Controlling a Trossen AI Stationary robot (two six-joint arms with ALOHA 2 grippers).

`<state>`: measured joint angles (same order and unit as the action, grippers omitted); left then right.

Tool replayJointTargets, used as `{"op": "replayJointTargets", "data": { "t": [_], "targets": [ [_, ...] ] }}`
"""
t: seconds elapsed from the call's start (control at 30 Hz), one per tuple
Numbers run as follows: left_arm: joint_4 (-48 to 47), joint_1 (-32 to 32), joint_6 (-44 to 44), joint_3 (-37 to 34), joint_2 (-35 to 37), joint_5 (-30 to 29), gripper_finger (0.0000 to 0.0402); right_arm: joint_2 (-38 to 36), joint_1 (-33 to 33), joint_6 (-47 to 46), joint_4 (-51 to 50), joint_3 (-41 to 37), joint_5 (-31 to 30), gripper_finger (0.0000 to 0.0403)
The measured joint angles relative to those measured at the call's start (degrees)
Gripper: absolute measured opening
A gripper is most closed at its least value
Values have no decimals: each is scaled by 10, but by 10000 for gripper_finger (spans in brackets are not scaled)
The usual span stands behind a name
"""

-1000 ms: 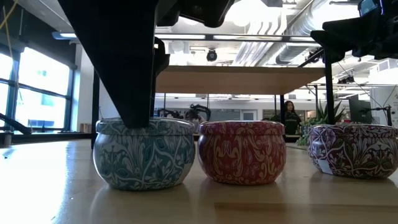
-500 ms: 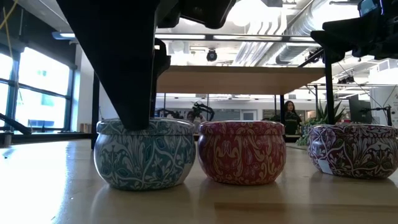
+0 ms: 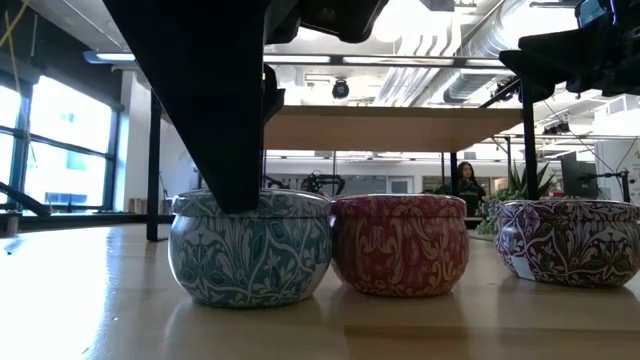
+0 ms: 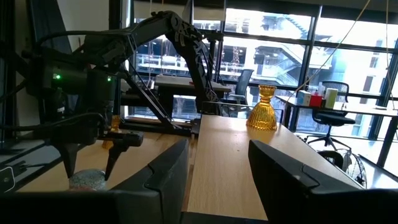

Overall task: Pick & Place candle stick holders
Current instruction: Put the blue scented candle on the shelf

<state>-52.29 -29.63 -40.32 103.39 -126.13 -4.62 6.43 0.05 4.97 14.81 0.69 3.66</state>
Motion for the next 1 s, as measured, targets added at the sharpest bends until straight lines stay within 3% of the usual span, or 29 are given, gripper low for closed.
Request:
{"op": "replayJointTargets", "data": {
  "t": [1.0],
  "targets": [
    [26, 3, 22, -1, -18, -1, 303, 0, 0, 0, -5, 0, 0, 165]
  ]
}}
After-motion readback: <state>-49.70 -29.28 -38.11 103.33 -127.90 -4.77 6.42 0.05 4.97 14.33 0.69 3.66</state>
